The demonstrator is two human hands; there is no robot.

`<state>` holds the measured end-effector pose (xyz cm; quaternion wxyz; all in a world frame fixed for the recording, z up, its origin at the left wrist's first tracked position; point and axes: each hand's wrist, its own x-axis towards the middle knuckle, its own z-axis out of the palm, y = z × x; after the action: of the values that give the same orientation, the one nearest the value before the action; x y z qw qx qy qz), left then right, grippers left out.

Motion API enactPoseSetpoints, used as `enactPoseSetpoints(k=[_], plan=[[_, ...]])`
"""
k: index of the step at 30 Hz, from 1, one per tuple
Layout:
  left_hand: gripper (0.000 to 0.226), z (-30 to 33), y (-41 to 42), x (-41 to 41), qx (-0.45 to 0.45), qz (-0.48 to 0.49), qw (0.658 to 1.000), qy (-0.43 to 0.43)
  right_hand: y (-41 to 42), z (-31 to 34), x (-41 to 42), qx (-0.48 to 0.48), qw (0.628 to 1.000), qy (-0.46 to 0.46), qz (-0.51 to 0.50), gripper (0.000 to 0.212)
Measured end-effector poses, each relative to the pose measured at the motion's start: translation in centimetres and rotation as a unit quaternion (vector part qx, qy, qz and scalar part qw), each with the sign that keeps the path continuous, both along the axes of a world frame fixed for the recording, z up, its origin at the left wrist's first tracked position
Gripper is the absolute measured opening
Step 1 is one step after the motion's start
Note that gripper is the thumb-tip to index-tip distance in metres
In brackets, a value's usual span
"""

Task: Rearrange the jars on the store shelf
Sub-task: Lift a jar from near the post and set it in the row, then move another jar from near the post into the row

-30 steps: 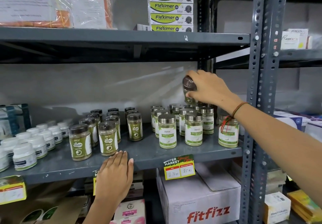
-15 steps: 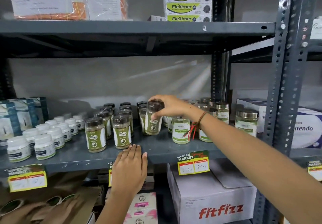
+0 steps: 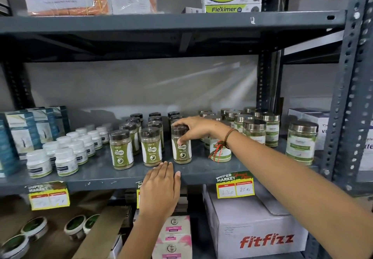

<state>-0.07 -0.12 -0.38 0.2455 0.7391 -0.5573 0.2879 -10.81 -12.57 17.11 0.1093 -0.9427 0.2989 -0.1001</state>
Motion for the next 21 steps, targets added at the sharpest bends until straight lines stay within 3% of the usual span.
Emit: enactPoseSetpoints(k=[3,6,14,21], plan=[[0.051,0.1,0.1,-0.1,0.003,0.001,1.0,0.001,0.3,-0.2,-0.3,-0.019,1.0,0.01,-0.002,0.087],[0.05,0.4,0.2,-0.2,0.006,0.004,1.0,0.003,0.9,0.0,-1.5,-0.071,0.996,-0.049,-0.006,0.089],[0.048,0.6,0.4,-0.9,0.01,0.018,1.0,0.019,3.3,0.1,-6.5,-0.132,0.973,-0.189,0.008,0.056],[0.05,0.9,0.8,-0.9,0.026,0.02,0.999,0.024,3.5,-0.2,-10.1,-0.208,0.96,-0.183,-0.048,0.044]])
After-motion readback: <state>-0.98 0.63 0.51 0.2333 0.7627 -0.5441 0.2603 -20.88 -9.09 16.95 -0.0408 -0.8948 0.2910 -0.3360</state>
